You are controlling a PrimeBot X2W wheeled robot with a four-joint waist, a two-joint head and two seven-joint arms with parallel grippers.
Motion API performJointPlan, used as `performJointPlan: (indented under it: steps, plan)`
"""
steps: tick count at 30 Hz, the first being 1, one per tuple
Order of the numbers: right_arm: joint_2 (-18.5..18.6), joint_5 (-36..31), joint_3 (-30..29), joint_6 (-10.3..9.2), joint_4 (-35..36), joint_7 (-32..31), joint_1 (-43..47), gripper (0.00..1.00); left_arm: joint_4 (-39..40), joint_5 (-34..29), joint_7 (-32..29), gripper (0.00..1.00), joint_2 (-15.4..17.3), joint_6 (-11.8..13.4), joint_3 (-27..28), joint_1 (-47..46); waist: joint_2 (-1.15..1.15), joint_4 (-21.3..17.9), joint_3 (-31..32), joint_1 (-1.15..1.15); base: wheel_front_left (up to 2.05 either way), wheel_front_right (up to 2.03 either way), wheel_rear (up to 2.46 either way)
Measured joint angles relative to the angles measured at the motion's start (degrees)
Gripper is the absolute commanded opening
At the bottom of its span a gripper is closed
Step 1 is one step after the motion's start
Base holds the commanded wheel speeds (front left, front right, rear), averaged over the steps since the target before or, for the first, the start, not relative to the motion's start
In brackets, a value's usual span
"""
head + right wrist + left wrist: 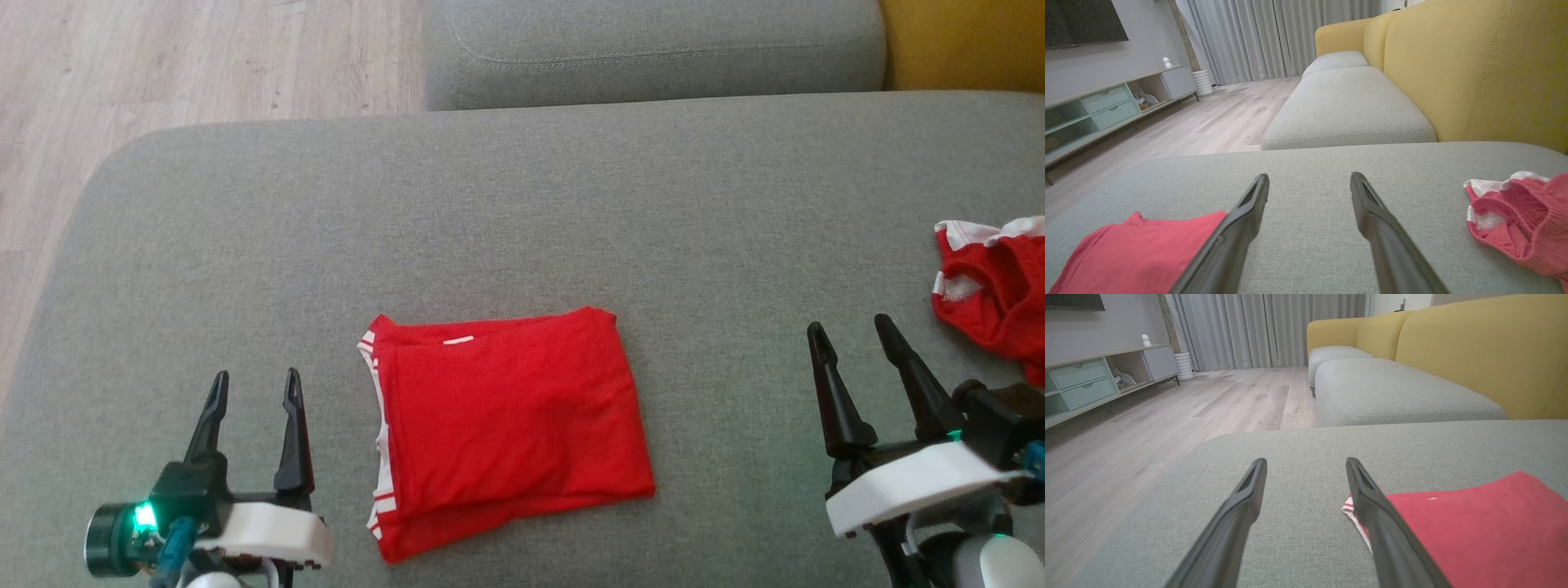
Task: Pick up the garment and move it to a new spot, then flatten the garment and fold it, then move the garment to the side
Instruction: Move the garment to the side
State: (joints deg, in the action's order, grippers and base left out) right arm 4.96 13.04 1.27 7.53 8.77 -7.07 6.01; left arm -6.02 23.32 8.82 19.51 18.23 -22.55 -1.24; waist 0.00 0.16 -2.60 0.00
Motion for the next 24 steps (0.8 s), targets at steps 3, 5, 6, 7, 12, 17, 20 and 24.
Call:
performJointPlan:
  steps: [3, 5, 6, 7, 12, 17, 20, 24]
  plan:
    - [-0.02, 0.0, -0.05, 0.0, 0.33, -0.01, 0.03, 1.0, 0.0, 0.0, 0.0, 1.0, 0.0, 0.01, -0.09, -0.01, 0.0, -0.06, -0.01, 0.0, 0.0, 0.0, 0.0]
    - [-0.07, 0.0, -0.08, 0.0, 0.42, -0.02, 0.05, 1.0, 0.0, 0.0, 0.0, 1.0, 0.0, 0.02, -0.1, -0.01, 0.0, -0.07, -0.03, 0.0, 0.0, 0.0, 0.0]
    - [-0.08, 0.0, -0.1, 0.0, 0.42, -0.02, 0.06, 1.0, 0.0, 0.0, 0.01, 1.0, 0.0, 0.02, -0.13, -0.01, 0.0, -0.07, -0.03, 0.0, 0.0, 0.0, 0.0]
    - [-0.1, 0.0, -0.11, 0.0, 0.42, -0.02, 0.07, 1.0, 0.0, 0.0, 0.01, 1.0, 0.0, 0.08, -0.14, -0.01, 0.0, -0.08, -0.05, 0.0, 0.0, 0.0, 0.0]
    - [-0.23, 0.0, -0.15, 0.0, 0.42, -0.02, 0.08, 1.0, 0.0, 0.41, 0.07, 1.0, 0.04, 0.44, -0.18, -0.02, 0.0, -0.23, -0.01, 0.0, 0.0, 0.0, 0.0]
    - [-0.27, 0.0, -0.52, 0.0, 0.37, -0.02, 0.08, 1.0, 0.41, 0.41, 0.09, 1.0, 0.12, 0.51, -0.3, -0.15, 0.0, -0.13, -0.52, 0.0, 0.0, 0.0, 0.0]
    - [-0.26, 0.01, -0.69, 0.0, 0.03, -0.11, -0.16, 1.0, 1.05, 0.33, 0.35, 1.0, 0.14, 0.51, -0.38, -1.03, 0.0, 0.21, -1.82, 0.0, 0.0, 0.0, 0.0]
    - [-0.14, 0.09, 1.21, 0.0, -2.93, -0.65, -2.34, 1.0, 1.65, -0.32, 0.93, 1.0, 0.09, 0.44, -1.08, -4.66, 0.0, 1.24, -4.56, 0.0, 0.0, 0.0, 0.0]
